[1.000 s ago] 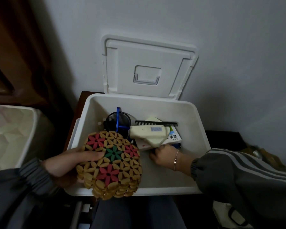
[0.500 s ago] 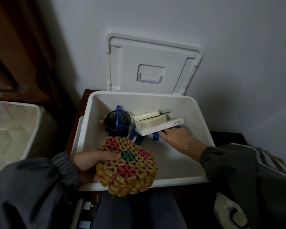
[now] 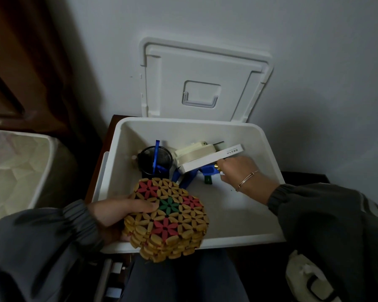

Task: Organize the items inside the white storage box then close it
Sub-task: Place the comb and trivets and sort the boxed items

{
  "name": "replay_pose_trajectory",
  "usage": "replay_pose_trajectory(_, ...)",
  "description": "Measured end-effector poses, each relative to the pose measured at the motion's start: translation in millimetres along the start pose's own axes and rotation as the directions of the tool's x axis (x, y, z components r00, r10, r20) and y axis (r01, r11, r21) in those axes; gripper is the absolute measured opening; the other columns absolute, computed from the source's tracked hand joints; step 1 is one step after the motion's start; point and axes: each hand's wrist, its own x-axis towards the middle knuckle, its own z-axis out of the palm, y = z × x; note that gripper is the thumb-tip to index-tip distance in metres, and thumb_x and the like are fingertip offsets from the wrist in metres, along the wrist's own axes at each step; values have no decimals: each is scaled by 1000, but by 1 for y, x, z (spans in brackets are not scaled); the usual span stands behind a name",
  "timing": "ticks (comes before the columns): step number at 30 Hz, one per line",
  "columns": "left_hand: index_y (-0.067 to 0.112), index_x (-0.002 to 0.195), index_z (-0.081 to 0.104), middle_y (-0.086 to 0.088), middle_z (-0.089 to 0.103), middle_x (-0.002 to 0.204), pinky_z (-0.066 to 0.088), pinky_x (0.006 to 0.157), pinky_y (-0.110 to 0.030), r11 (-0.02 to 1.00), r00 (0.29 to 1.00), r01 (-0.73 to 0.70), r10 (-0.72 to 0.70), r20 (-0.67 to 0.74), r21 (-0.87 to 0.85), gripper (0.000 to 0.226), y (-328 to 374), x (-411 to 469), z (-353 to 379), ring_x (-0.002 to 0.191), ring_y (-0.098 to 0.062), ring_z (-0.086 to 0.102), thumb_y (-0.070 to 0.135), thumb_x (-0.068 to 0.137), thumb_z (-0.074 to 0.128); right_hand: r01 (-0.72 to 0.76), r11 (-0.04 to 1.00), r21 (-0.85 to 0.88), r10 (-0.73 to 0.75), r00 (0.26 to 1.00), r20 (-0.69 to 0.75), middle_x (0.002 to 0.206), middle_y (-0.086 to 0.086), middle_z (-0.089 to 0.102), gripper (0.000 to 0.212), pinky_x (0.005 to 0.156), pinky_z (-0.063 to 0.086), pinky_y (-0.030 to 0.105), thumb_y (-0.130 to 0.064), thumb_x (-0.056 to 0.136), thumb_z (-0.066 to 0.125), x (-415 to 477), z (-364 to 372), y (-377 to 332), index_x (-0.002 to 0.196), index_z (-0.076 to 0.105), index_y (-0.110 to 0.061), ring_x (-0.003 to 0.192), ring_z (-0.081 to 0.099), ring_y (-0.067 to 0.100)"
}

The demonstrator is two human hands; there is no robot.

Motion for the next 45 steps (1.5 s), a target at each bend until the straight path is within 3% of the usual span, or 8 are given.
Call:
replay_pose_trajectory(8, 10, 110, 64, -15, 72, 105, 52, 91, -45, 1000, 997, 18, -18, -70, -8, 100, 3, 0, 2, 99, -33, 68, 32, 18, 95, -10, 995, 96, 6, 999, 46, 94, 8, 67, 21, 61, 39, 27, -27, 87, 56, 22, -9, 14, 102, 62, -14, 80, 63, 26)
replay_pose_trajectory(12, 3, 115, 62, -18, 71, 104, 49, 92, -47, 996, 987, 92, -93, -132, -14, 64, 11, 9, 6, 102, -35, 65, 22, 59, 86, 32, 994, 108, -35, 999, 25, 96, 8, 68, 24, 62, 38, 27, -29, 86, 58, 29, -11, 17, 104, 62, -14, 84, 64, 26)
replay_pose_trajectory(19, 3, 123, 54, -22, 64, 117, 46, 97, -52, 990, 973, 126, -135, -186, -57, 50, 41, 57, 38, 110, -38, 60, 9, 77, 70, 64, 991, 120, -69, 997, 40, 93, 7, 67, 22, 59, 36, 27, -30, 86, 58, 30, -14, 23, 101, 61, -14, 72, 56, 23)
replay_pose_trajectory(24, 6, 133, 43, -18, 59, 117, 51, 83, -45, 974, 959, 213, -192, -207, 81, 61, 41, 107, 64, 109, -35, 58, 15, 80, 71, 86, 989, 118, -93, 994, 51, 90, 7, 66, 20, 57, 35, 27, -31, 85, 59, 32, -14, 26, 97, 60, -15, 70, 55, 23)
replay_pose_trajectory(34, 12, 142, 37, -13, 49, 138, 38, 108, -46, 930, 975, 209, -176, -135, 303, 70, 29, 165, 83, 127, -31, 47, 17, 81, 71, 120, 985, 122, -130, 988, 83, 95, 8, 67, 26, 58, 36, 27, -37, 84, 60, 35, -19, 28, 100, 62, -16, 81, 63, 27)
replay_pose_trajectory(39, 12, 147, 22, -9, 36, 148, 32, 112, -38, 781, 976, 147, -14, -217, 608, 83, 22, 180, 97, 135, -25, 37, 31, 82, 69, 125, 986, 110, -134, 987, 85, 94, 8, 67, 19, 59, 37, 27, -28, 84, 58, 37, -16, 29, 98, 62, -16, 82, 64, 28)
replay_pose_trajectory(43, 11, 144, 27, -12, 37, 144, 32, 110, -37, 384, 961, 198, 106, -256, 902, 73, 16, 182, 103, 132, -28, 36, 52, 88, 52, 144, 984, 108, -150, 987, 54, 95, 8, 68, 21, 61, 36, 26, -30, 85, 58, 37, -15, 30, 100, 62, -16, 85, 64, 28)
replay_pose_trajectory(45, 8, 140, 29, -13, 38, 141, 32, 107, -35, 280, 949, 186, 199, -247, 942, 68, 12, 182, 107, 129, -27, 37, 51, 91, 48, 141, 984, 109, -148, 987, 60, 96, 8, 67, 20, 62, 38, 27, -29, 85, 57, 37, -15, 30, 100, 62, -16, 86, 64, 28)
